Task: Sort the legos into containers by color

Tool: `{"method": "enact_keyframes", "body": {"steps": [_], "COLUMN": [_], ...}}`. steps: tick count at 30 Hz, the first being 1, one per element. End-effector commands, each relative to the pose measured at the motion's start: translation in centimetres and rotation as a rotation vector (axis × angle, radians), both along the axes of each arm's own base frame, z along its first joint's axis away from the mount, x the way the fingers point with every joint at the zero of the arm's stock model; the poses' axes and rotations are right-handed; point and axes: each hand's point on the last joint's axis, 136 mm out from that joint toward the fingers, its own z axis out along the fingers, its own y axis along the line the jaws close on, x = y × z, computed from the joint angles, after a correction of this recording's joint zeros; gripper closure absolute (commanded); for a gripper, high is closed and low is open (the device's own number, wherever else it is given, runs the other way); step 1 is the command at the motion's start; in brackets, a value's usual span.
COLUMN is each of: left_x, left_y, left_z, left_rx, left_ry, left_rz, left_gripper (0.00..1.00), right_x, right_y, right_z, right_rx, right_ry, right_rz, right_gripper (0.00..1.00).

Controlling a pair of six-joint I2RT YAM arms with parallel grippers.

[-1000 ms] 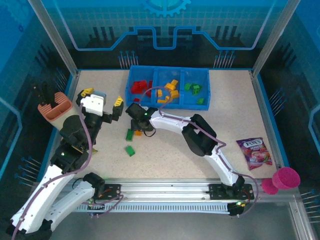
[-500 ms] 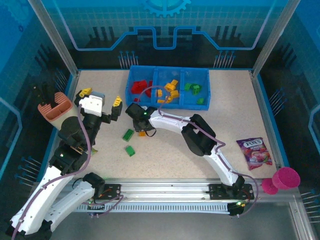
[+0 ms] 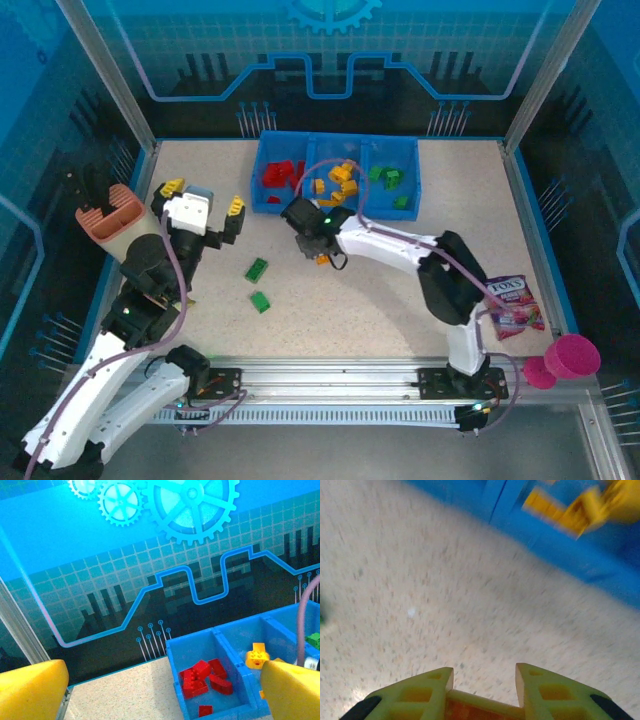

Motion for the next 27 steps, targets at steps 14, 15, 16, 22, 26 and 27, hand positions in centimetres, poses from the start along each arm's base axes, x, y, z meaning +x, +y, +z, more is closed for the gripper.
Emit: {"method": "enact_keyframes", "body": {"steps": [14, 15, 16, 22, 26, 27], "left_x": [3.9, 4.0, 4.1, 4.5, 4.6, 4.6], "left_y": [-1.3, -1.3, -1.3, -1.2, -1.1, -1.1], "left_z": [-1.8, -1.9, -2.0, -2.3, -2.5, -2.4], "left_rx": [0.125, 0.128, 0.132, 0.137, 0.135, 0.134], "left_ry": [0.075, 0.082, 0.088, 0.098, 0.104, 0.103], "left_rz": [0.04, 0.043, 0.044, 0.053, 0.054, 0.055], "left_gripper": [0.01, 0.01, 0.01, 0.01, 0.01, 0.01], "right_x": [16.9, 17.5, 18.1, 20.6, 20.9, 20.8], "right_y": [-4.7, -4.9, -5.0, -5.6, -5.5, -5.4], "right_z": [2.9, 2.5, 2.1, 0.4, 1.1, 1.1], "right_rx": [-0.035, -0.03, -0.021, -0.001, 0.025, 0.031], "right_ry": [-0.242, -0.237, -0.23, -0.206, -0.208, -0.205], "right_rz": [-0.045, -0.05, -0.049, -0.067, -0.06, -0.054], "right_gripper": [0.74, 0.74, 0.74, 0.69, 0.55, 0.51]}}
